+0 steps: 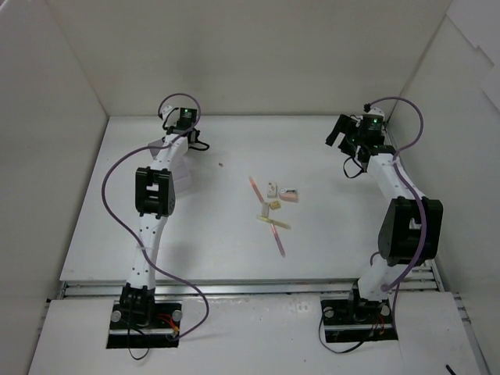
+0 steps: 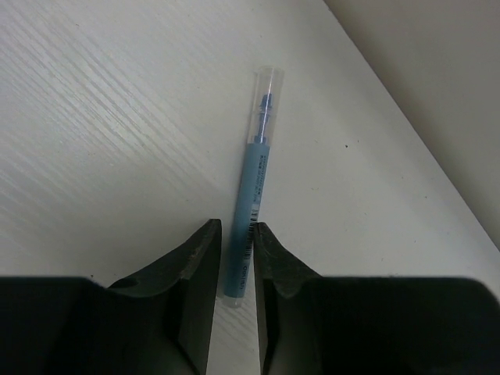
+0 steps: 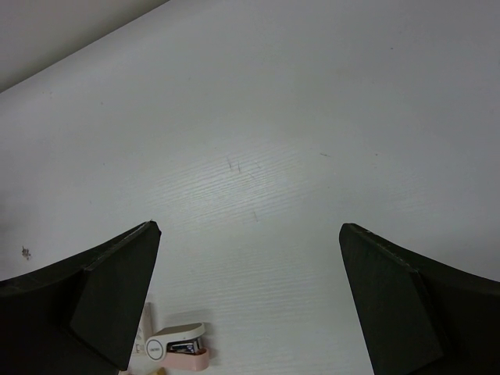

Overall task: Sort the stationery into containers
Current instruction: Pick up the pen from the corner of the board, then place the pen in the storage box.

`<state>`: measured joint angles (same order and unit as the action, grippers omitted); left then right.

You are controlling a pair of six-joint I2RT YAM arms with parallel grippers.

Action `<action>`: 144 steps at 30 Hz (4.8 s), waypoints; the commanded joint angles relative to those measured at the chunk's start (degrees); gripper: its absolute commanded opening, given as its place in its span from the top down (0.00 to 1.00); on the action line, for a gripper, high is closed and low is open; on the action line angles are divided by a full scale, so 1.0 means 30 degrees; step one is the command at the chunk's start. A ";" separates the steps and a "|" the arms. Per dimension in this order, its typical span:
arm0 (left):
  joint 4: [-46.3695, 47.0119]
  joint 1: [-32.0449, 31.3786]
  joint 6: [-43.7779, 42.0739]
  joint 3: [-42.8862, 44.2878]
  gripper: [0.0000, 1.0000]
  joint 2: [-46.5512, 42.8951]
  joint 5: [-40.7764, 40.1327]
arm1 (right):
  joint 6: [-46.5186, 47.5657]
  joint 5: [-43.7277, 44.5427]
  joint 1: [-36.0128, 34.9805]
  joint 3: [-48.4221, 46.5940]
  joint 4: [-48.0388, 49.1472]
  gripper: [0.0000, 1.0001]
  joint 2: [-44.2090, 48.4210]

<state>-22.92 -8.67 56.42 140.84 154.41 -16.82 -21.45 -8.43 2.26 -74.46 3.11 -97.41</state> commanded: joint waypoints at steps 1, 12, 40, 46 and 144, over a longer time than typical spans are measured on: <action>-0.0769 0.0018 0.0206 0.0398 0.80 -0.1108 -0.0137 | -0.0349 -0.0442 0.0154 -0.0055 0.0602 0.02 0.0974; -0.1180 0.0018 -0.0584 -0.0507 1.00 -0.1927 0.1005 | -0.0730 -0.0882 0.0330 0.0062 0.0632 0.02 0.1150; 1.5094 -0.4142 -1.3356 -2.3558 1.00 -2.1787 -0.6779 | 0.0911 -0.3256 -0.0695 0.2289 0.3004 0.02 0.3377; 1.7593 -0.1918 -1.2629 -2.6055 1.00 -2.2204 -0.7196 | 0.0911 -0.3285 -0.1399 0.2319 0.2917 0.02 0.3260; -0.1738 -0.3238 -0.6533 -2.1153 0.00 -2.5303 -0.0201 | 0.8176 0.0758 -1.0243 -0.3596 -0.4111 0.02 -0.3357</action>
<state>-20.01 -20.10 35.81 80.71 83.18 -24.84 -2.09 -9.89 -25.04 -81.28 -5.69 -104.68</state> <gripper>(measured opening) 0.996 0.979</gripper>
